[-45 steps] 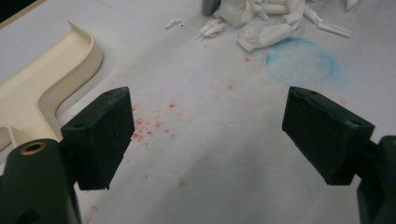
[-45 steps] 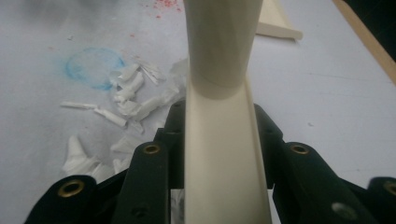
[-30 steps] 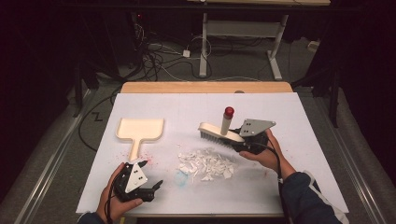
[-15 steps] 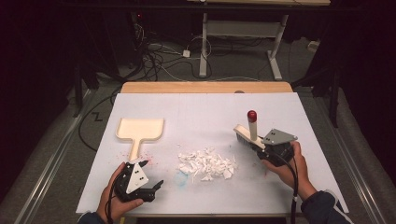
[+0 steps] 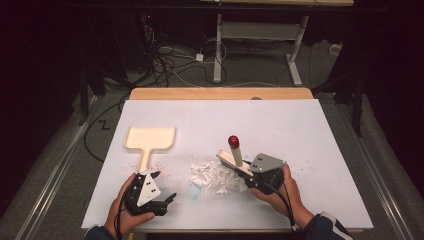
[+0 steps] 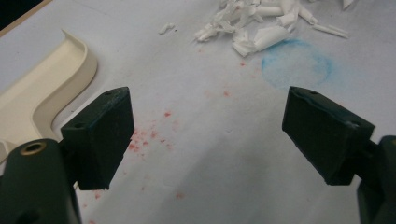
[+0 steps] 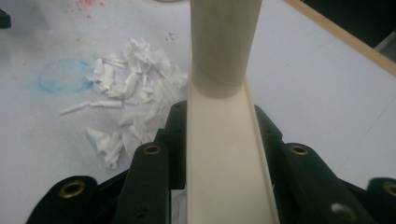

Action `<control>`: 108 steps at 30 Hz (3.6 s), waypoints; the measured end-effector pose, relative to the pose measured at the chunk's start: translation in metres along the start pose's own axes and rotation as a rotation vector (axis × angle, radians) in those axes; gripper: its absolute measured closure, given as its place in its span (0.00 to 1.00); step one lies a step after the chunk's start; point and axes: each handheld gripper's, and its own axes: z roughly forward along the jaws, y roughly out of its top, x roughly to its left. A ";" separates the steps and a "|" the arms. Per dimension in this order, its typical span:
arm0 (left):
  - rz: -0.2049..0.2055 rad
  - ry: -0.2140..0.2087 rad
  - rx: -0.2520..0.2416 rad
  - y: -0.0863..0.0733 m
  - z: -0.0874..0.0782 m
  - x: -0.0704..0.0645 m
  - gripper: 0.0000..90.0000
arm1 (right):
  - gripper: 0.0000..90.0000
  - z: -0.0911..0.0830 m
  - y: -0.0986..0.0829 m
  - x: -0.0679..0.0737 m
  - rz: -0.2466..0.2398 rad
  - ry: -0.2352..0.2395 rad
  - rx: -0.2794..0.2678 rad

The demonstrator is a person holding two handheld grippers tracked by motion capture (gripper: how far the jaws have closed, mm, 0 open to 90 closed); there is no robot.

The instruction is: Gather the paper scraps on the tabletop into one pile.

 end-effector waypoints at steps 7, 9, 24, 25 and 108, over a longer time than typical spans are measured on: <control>-0.005 0.007 0.000 -0.001 -0.003 0.000 0.18 | 0.75 -0.024 0.000 -0.015 0.029 -0.012 -0.060; -0.003 0.009 0.002 -0.001 -0.003 0.000 0.18 | 0.75 -0.036 -0.005 -0.025 0.042 0.004 -0.066; 0.014 0.003 0.011 0.001 -0.001 -0.002 0.18 | 0.75 -0.060 -0.040 -0.045 0.066 -0.068 0.033; 0.015 0.002 0.011 0.001 -0.001 -0.002 0.18 | 0.75 -0.057 -0.041 -0.045 0.066 -0.065 0.054; -0.005 0.025 -0.022 0.000 -0.009 0.004 0.19 | 0.75 -0.050 -0.034 0.018 -0.154 0.509 -0.071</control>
